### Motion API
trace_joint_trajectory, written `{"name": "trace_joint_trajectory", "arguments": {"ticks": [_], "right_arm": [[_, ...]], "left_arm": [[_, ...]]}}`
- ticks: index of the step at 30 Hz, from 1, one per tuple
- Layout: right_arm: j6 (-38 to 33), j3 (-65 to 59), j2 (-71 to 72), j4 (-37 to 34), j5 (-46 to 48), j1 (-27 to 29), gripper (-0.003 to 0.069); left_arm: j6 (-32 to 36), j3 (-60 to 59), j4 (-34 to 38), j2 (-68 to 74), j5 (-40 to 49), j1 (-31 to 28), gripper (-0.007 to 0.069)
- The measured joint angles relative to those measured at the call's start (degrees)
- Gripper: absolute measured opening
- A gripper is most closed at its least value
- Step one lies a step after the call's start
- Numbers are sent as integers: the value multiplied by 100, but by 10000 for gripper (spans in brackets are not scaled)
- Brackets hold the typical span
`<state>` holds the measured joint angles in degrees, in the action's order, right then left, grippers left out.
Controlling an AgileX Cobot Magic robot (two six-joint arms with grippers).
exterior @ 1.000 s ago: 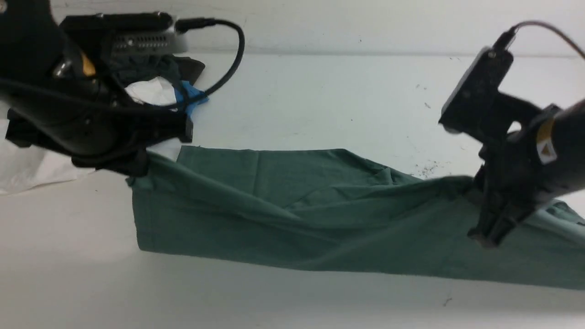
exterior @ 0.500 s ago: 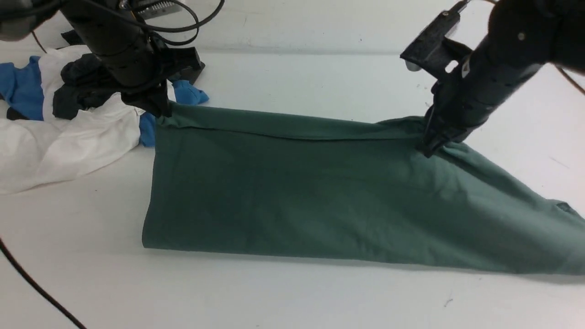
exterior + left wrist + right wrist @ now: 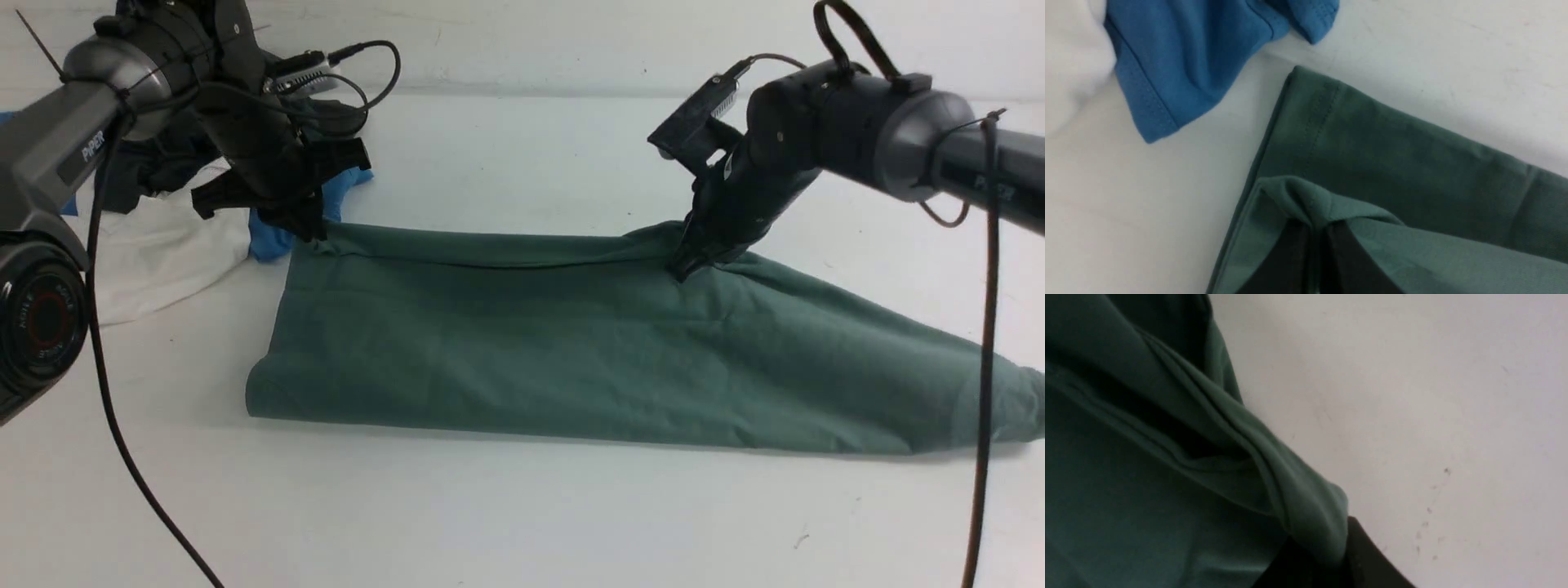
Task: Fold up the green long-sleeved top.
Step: Use both arms to drag the lower edge of the fabric forward and fold it over the upper edge
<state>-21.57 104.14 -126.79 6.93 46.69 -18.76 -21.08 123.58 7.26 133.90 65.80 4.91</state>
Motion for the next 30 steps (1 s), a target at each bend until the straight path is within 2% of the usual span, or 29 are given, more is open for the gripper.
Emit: {"name": "trace_joint_trajectory", "arguments": {"ticks": [4, 6, 7, 10, 15, 17, 21, 23, 24, 25, 26, 27, 30], "right_arm": [[175, 0, -134, 7, -144, 0, 115], [337, 0, -188, 27, -266, 0, 192], [354, 0, -194, 33, -274, 0, 204], [820, 0, -196, 67, -443, 0, 324], [1230, 0, -88, 67, -269, 0, 409], [1292, 0, 36, 67, -36, 0, 422], [1517, 0, 450, -40, 678, 0, 417], [1601, 6, 717, -258, 1239, 0, 375], [1606, 6, 733, -258, 1239, 0, 370], [1583, 11, 854, -387, 1539, 0, 318], [1530, 11, 896, -446, 1657, 0, 277], [1517, 11, 904, -456, 1694, 0, 260], [1419, 11, 925, -560, 1885, 0, 113]], "left_arm": [[0, 0, -64, 67, -26, 0, 40], [0, 6, -186, 66, -156, 0, 81], [0, 10, -208, 66, -164, 0, 88], [-5, 40, -447, 66, -319, 0, 176], [-5, 168, -561, 66, -266, -6, 271], [1, 297, -496, 66, -96, -6, 282], [545, 564, 45, 66, 371, 119, 235], [1031, 576, 282, 74, 466, 390, 145], [1056, 576, 289, 89, 474, 414, 129], [1240, 591, 310, 149, 480, 608, 63], [1330, 605, 302, 219, 480, 732, 34], [1344, 610, 288, 253, 480, 753, 29], [1462, 617, 38, 598, 480, 1041, -3]]}}
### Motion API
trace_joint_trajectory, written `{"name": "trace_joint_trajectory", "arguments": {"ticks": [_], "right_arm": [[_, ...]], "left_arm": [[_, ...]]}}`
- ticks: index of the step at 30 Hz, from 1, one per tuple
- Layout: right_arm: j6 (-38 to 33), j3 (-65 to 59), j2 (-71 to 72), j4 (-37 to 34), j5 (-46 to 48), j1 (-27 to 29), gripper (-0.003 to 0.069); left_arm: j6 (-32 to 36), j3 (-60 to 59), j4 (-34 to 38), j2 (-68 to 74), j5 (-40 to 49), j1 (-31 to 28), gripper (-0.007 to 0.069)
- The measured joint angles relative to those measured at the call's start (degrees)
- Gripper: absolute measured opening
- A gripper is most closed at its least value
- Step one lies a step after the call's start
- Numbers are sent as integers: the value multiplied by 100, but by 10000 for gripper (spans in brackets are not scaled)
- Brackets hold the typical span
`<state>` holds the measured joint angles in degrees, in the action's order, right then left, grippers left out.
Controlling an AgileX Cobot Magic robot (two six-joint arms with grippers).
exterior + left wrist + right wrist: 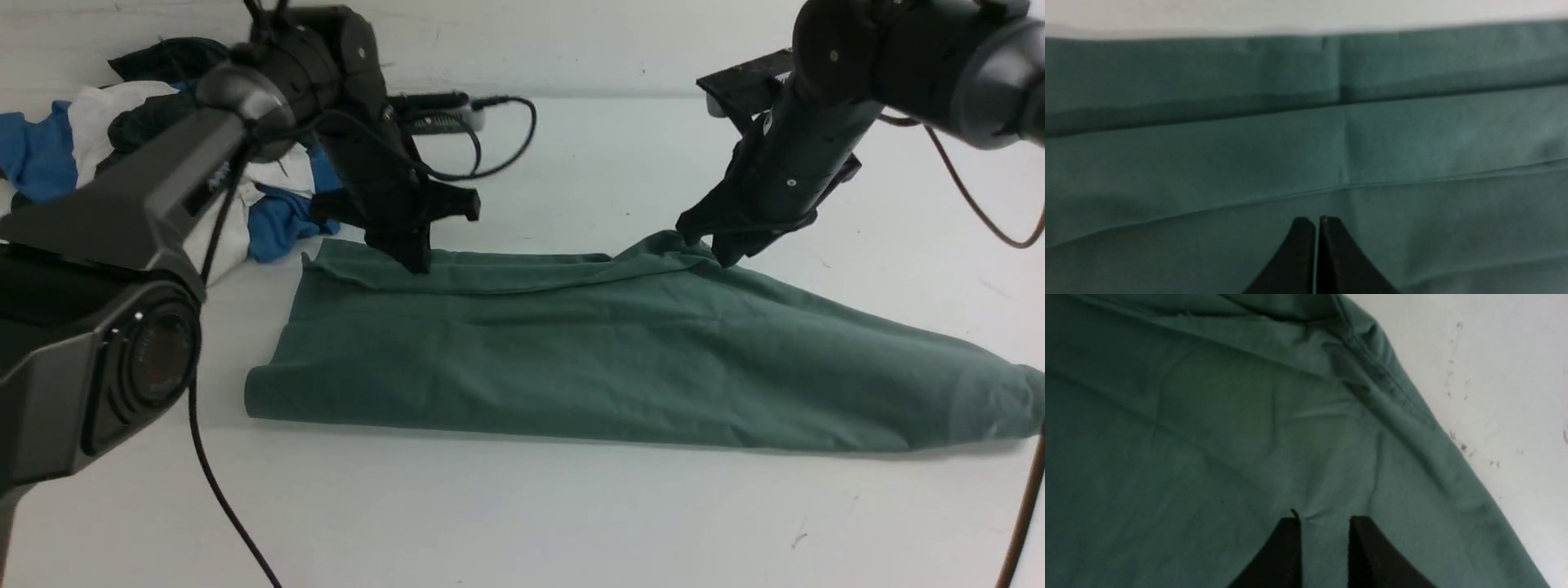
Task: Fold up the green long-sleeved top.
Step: Use both arms to drag the lower edge of the fabric forward and fold it over the upper edge
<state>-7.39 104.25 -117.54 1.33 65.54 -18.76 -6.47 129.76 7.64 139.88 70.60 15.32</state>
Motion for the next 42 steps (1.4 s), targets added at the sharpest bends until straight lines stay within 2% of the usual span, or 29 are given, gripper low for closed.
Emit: {"name": "trace_joint_trajectory", "arguments": {"ticks": [3, 6, 14, 20, 23, 31, 39, 42], "right_arm": [[-19, 0, 0, -39, 83, 0, 18], [-24, 0, 0, -133, 83, 0, -10], [-194, 0, -13, -584, 87, 0, -13], [-1182, 12, -458, -1751, 470, 0, -14], [-1416, 18, -837, -2117, 470, -8, -14], [-1494, 74, -1308, -1962, 428, -324, -14], [-1499, 105, -1321, -1793, 347, -529, -14], [-1494, 112, -1321, -1768, 359, -529, -14]], "left_arm": [[0, 11, -166, 301, 11, 43, -4], [5, 31, -207, 318, -23, 36, -4], [-39, 37, -237, 324, -204, 36, -4], [-280, 37, -263, 354, -708, 32, -4], [-288, 37, -263, 354, -763, 32, -4], [-293, 21, -291, 374, -1207, 29, -4], [-381, 3, -296, 459, -2584, 4, -4], [-391, 172, -296, 459, -2634, -56, -4]]}}
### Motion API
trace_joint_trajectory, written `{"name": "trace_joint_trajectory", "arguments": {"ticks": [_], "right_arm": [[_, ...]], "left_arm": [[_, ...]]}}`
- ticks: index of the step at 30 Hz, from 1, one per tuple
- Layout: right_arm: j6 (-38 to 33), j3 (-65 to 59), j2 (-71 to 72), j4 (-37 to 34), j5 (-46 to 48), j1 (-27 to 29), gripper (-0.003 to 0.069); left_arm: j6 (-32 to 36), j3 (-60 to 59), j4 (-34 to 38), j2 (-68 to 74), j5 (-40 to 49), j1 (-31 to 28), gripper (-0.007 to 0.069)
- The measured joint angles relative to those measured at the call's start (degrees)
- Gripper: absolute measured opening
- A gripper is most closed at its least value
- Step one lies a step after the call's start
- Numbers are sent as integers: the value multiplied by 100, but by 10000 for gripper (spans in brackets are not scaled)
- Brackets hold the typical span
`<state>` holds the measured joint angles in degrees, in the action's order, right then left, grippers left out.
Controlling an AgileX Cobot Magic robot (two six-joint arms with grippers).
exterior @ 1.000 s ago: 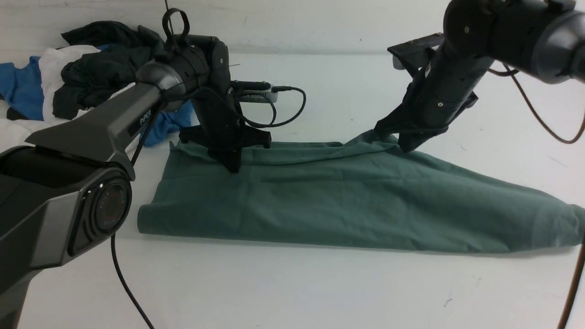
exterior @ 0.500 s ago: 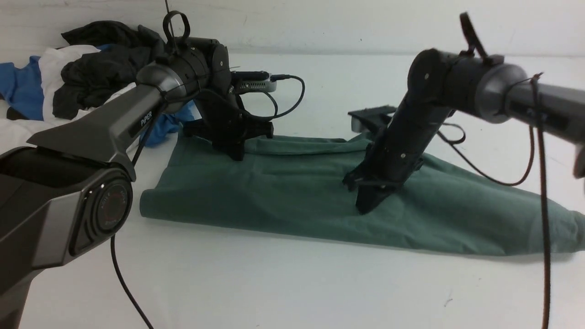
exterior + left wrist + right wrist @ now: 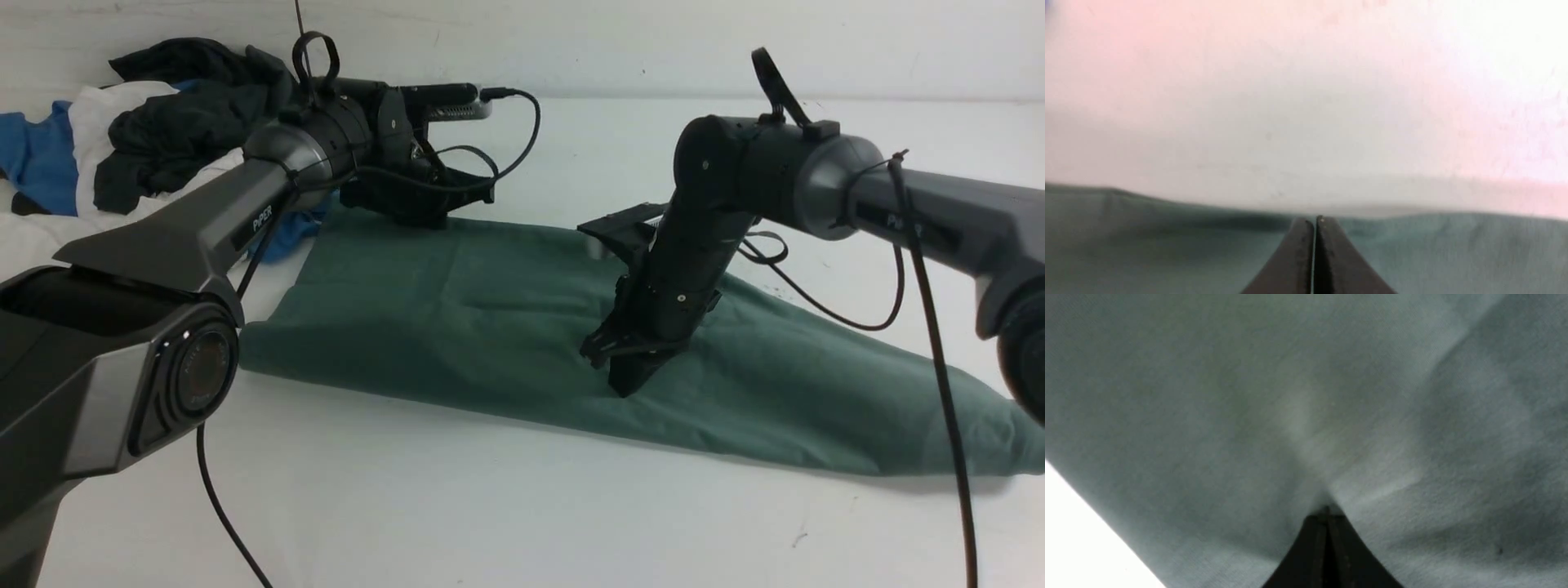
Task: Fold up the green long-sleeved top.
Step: Use both arms to drag the lower edge of the fabric forward and fold it over the upper edge, then use the right arm to clamp the right edge of the fabric
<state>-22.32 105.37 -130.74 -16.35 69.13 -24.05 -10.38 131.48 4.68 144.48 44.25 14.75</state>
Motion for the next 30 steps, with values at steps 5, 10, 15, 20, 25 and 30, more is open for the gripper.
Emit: {"name": "trace_joint_trajectory", "arguments": {"ticks": [5, 10, 15, 20, 25, 30], "right_arm": [[216, 9, 22, 86, 11, -4, -14], [421, -67, 248, 505, 68, -38, -14], [770, -116, 819, 803, 90, 330, -14], [1018, -738, 1693, 867, 84, 1303, -14], [1225, -1443, 2167, 973, 148, 2061, -13], [1640, -1699, 2110, 1293, 146, 2413, 10]], "left_arm": [[57, 354, -12, -89, 1310, -60, -4], [520, 408, -19, -337, 2503, -32, -4], [717, 195, 1, -512, 2618, 62, -4], [729, -1223, 102, -1076, 2618, 82, -4], [729, -2414, 122, -1456, 2572, 82, -4], [712, -2701, 109, -1522, 2335, 49, -4]]}}
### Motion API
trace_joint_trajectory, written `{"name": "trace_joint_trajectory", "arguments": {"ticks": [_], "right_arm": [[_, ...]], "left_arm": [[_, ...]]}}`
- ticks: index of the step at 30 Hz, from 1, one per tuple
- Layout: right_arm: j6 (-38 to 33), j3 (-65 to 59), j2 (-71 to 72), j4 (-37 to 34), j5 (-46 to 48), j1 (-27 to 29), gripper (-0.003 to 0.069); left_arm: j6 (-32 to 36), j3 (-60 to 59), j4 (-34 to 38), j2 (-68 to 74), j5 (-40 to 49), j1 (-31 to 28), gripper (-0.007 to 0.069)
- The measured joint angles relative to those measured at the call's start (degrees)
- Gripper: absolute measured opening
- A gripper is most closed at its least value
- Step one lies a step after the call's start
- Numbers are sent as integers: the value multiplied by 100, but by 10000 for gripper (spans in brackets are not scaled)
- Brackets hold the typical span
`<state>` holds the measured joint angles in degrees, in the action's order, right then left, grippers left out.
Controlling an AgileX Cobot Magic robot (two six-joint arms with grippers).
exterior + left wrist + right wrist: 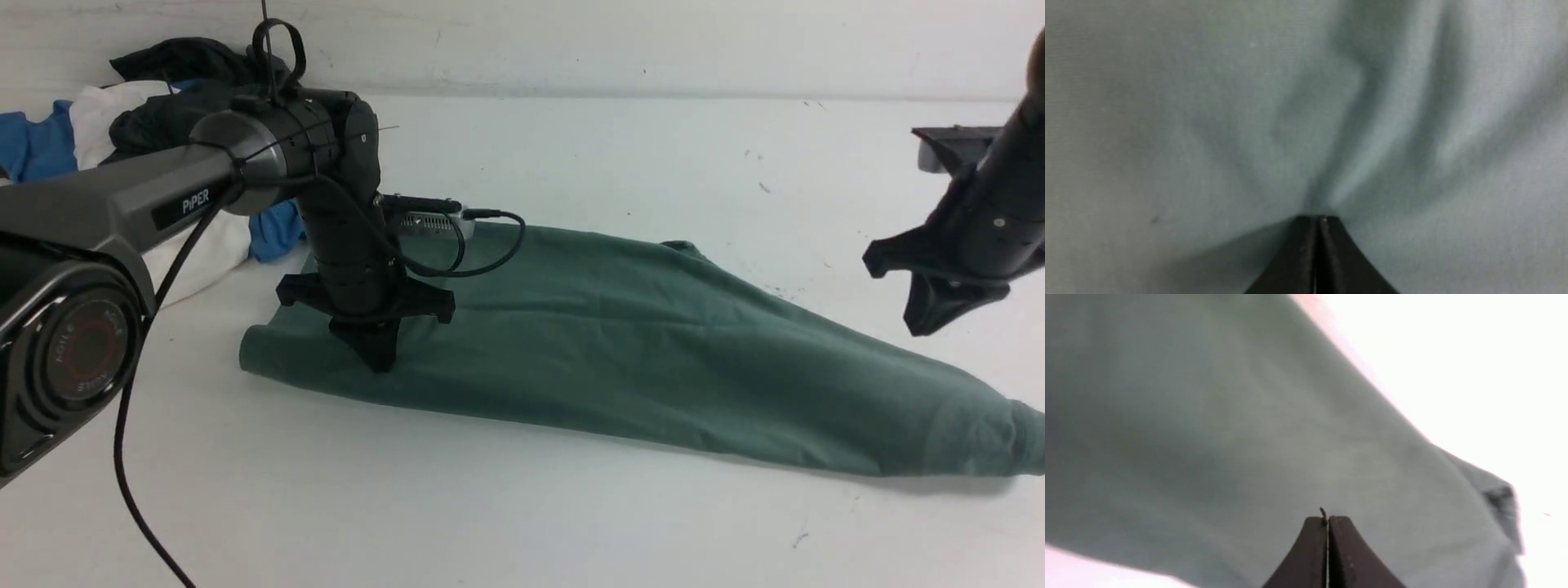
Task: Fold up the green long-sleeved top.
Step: Use the right arm to clamp the right edge of the fabric
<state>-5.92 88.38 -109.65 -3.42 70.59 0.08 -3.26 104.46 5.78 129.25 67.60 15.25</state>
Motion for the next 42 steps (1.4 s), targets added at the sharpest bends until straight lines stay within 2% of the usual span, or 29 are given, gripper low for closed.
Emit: {"name": "trace_joint_trajectory", "arguments": {"ticks": [4, 6, 7, 8, 9, 10, 13, 16, 19, 21, 24, 25, 27, 32, 37, 42], "right_arm": [[112, -22, -106, 408, -44, 158, 76], [157, -22, -251, 529, -155, 298, 146], [172, -22, -251, 529, -160, 310, 152], [261, -22, -382, 476, -183, 416, 216], [289, -22, -398, 462, -183, 445, 224], [354, -22, -508, 342, -196, 540, 276], [386, -22, -683, 229, -315, 651, 371], [386, -22, -848, 155, -362, 659, 405], [378, -22, -989, 60, -362, 659, 402], [273, -22, -1054, -8, -356, 659, 356], [-148, -22, -1062, -280, -281, 659, 127], [-207, -22, -1062, -320, -269, 659, 76], [-248, -22, -1027, -327, -254, 659, 47], [-223, -22, -791, -149, -306, 659, 47], [-167, 2, -599, 455, -492, 625, 47], [101, 2, -599, 658, -851, 625, 47]], "left_arm": [[0, 0, -1, 0, -5, -41, -4], [55, -5, -6, 0, 17, -52, -4], [68, -5, -6, 0, 17, -52, -4], [168, -5, -6, 0, 41, -63, -4], [194, -5, -6, 0, 47, -63, -4], [261, -5, -6, -5, 67, -69, -4], [273, -5, -26, -5, 87, -69, -4], [278, -5, -21, -5, 95, -74, -4], [278, -5, -21, -5, 102, -74, -4], [293, -5, -21, -5, 108, -80, -4], [326, -5, -21, -5, 108, -80, -4], [326, -5, -26, -5, 109, -80, -4], [326, -5, -26, -5, 121, -80, -4], [326, -5, -32, -5, 126, -80, -4], [411, -5, 46, -5, 143, -80, -4], [411, -5, 108, -5, 143, -75, -4]]}}
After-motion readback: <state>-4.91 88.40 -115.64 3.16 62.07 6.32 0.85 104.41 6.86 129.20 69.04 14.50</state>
